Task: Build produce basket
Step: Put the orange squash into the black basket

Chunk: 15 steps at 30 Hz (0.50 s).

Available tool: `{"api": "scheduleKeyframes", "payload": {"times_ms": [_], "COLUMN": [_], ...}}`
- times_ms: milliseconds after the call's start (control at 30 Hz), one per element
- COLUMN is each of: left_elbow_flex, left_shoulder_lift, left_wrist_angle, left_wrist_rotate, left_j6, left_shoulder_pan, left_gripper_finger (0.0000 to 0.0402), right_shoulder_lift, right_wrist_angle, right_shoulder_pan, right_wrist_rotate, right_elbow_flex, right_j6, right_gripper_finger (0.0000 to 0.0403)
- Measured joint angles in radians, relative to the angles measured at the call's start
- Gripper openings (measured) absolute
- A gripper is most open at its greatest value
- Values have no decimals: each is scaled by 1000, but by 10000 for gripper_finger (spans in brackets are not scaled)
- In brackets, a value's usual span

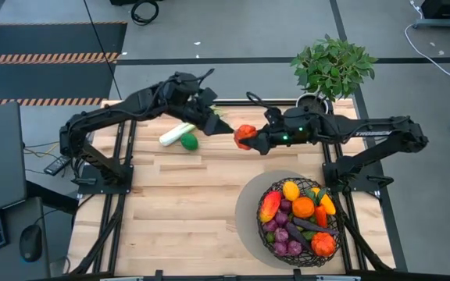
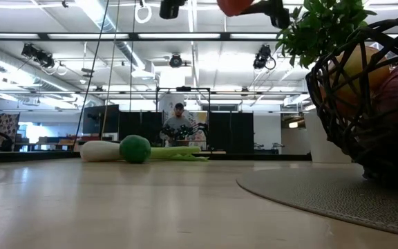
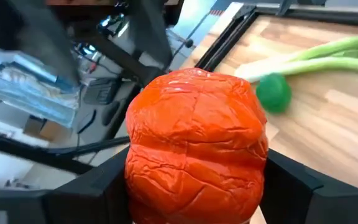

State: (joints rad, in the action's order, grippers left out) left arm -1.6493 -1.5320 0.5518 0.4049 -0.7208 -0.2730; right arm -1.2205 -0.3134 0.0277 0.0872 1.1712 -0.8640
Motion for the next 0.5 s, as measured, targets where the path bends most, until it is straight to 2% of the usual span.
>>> {"api": "scheduleKeyframes", "payload": {"times_ms": [233, 367, 500], "left_elbow_flex": [-1, 1, 1], "left_shoulder_lift": [43, 49, 49], "left_wrist_angle": [22, 28, 30], "left_wrist_rotate": [22, 21, 21], "left_j6": [81, 127, 156], "left_shoulder_pan": [-57, -82, -99], "left_gripper_finger": [258, 258, 258], "right_shoulder_lift": [53, 95, 136], "right_wrist_angle": [-197, -418, -612], "right_shoulder_pan": [-20, -82, -171], "right_wrist_rotate": [-209, -350, -408], "right_elbow_flex": [1, 1, 1], "right_j6": [-75, -142, -258], "right_gripper_finger": [268, 268, 268]}}
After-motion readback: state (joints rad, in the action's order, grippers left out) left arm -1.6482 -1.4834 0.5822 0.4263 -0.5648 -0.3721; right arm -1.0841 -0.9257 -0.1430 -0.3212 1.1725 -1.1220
